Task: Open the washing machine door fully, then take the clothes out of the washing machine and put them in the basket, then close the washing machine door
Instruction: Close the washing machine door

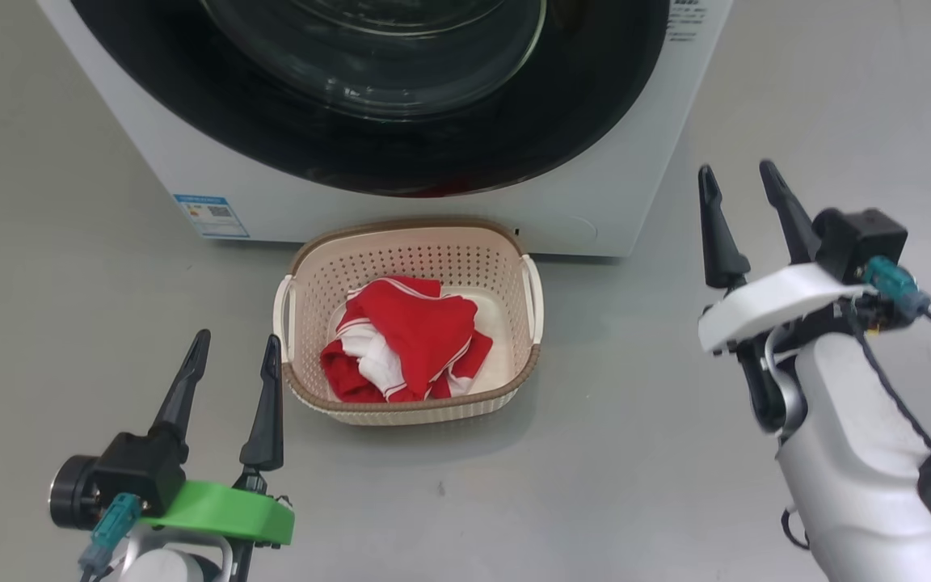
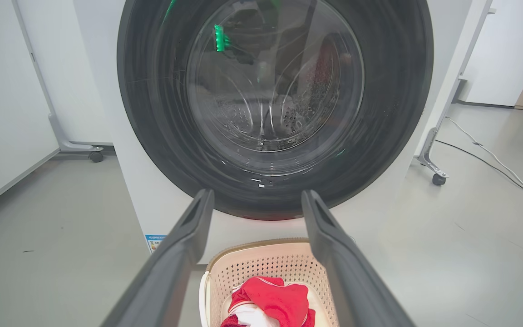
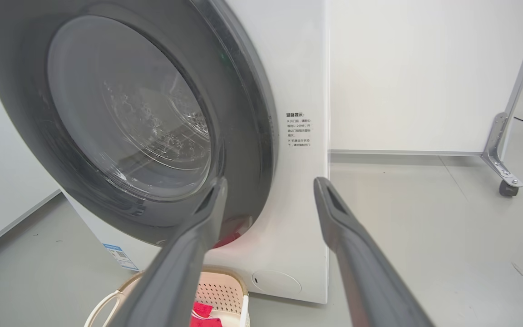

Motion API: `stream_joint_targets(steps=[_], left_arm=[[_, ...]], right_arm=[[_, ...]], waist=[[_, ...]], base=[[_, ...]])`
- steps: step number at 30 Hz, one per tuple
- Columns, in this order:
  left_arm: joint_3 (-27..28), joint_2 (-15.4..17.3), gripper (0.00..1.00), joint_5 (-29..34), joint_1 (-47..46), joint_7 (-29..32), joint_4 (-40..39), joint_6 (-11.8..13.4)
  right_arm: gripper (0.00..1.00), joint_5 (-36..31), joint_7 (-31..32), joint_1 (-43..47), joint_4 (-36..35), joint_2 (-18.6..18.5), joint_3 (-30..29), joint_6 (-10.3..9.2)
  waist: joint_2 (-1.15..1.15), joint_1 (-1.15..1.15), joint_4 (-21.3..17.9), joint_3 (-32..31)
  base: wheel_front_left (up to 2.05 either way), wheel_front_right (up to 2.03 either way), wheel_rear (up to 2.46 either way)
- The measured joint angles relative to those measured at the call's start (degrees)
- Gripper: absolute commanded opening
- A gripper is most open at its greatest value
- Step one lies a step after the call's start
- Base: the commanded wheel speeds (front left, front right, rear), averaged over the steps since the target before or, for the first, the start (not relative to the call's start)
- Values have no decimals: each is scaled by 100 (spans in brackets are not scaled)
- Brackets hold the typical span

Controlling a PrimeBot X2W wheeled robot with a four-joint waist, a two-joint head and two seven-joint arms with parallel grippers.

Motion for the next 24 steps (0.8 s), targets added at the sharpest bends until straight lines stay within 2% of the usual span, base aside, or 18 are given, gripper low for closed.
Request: stream_joint_targets(steps=[16, 24], left_arm=[[32, 59, 100, -36, 549, 38, 15, 54], [33, 60, 100, -93, 812, 118, 11, 85]], right_arm=[[100, -92, 0, 1592, -637, 124, 149, -60], [100, -188, 0, 2101, -958, 136, 180, -205]], waist=[[0, 0, -508, -609], [0, 0, -655, -868]], base=[[0, 0, 0], [0, 0, 0]])
